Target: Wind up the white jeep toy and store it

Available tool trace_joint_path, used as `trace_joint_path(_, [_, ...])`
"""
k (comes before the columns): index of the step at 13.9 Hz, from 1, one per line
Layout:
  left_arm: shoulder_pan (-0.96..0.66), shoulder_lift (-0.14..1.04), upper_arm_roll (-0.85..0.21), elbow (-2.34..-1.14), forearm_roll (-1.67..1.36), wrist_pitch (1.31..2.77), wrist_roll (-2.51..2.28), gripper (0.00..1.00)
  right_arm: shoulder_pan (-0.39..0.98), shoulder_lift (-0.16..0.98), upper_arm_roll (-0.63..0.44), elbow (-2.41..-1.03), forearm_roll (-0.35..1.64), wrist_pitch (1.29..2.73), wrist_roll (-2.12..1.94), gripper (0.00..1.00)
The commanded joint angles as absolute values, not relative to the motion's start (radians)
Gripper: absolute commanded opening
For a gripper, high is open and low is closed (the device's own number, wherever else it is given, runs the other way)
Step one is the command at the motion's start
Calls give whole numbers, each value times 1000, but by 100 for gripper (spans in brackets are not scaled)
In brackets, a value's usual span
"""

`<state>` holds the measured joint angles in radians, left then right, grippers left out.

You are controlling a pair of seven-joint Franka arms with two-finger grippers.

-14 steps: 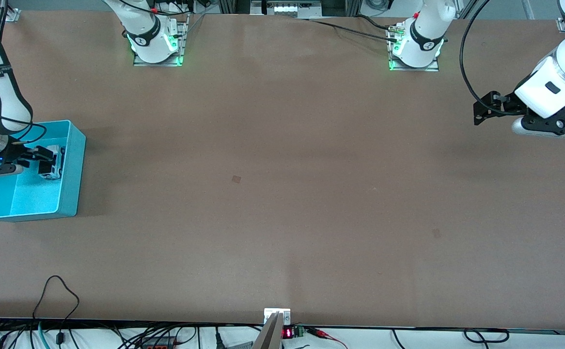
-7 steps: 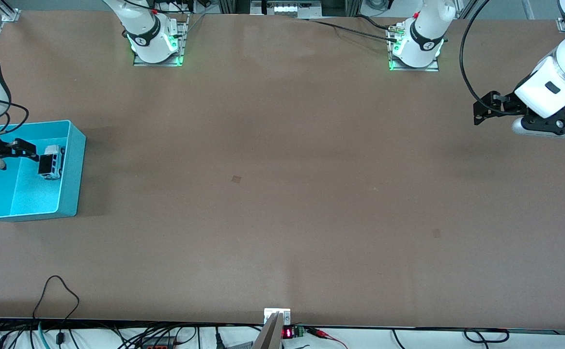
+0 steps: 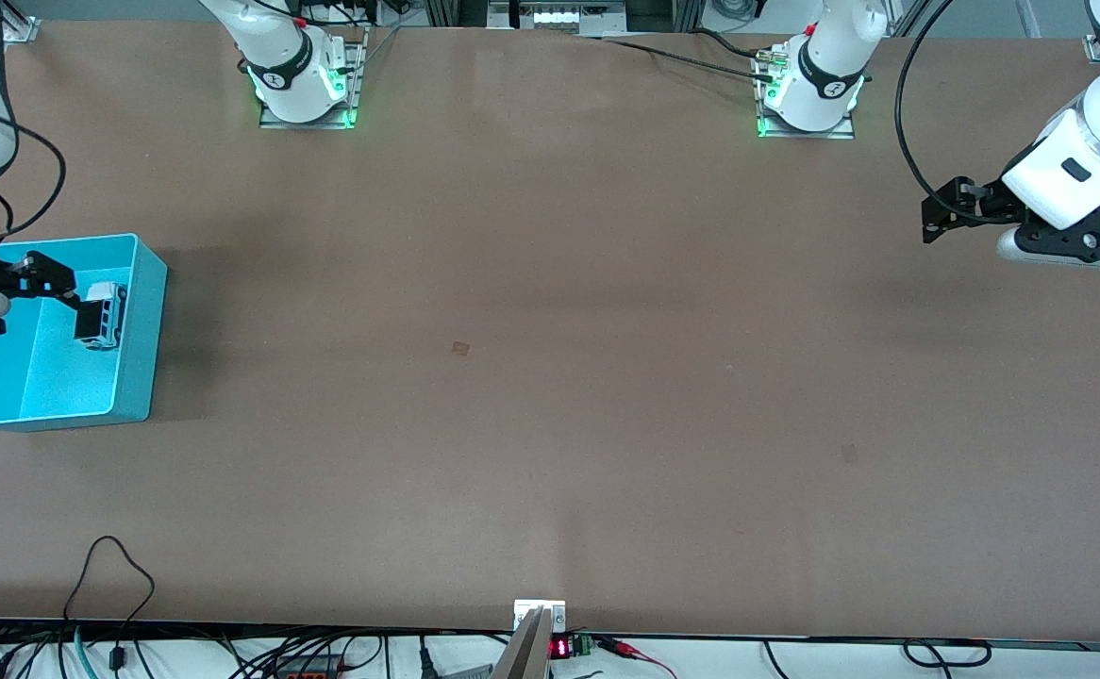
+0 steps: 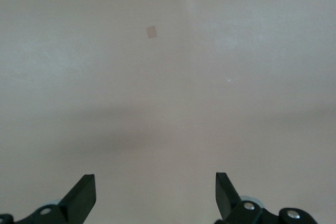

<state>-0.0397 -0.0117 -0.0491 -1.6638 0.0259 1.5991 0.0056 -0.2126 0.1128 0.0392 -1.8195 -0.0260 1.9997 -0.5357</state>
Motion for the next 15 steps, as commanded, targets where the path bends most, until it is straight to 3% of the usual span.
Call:
trace_joint_path(1, [-43,-32,-48,-1672,17,1589,9,100,-135,81,32,-1792,-28,1921,-387,100])
trace_joint_path(15, [-43,-31,-48,-1672,17,1589,8,100,46,-175,49,-1805,-9,1703,51,100])
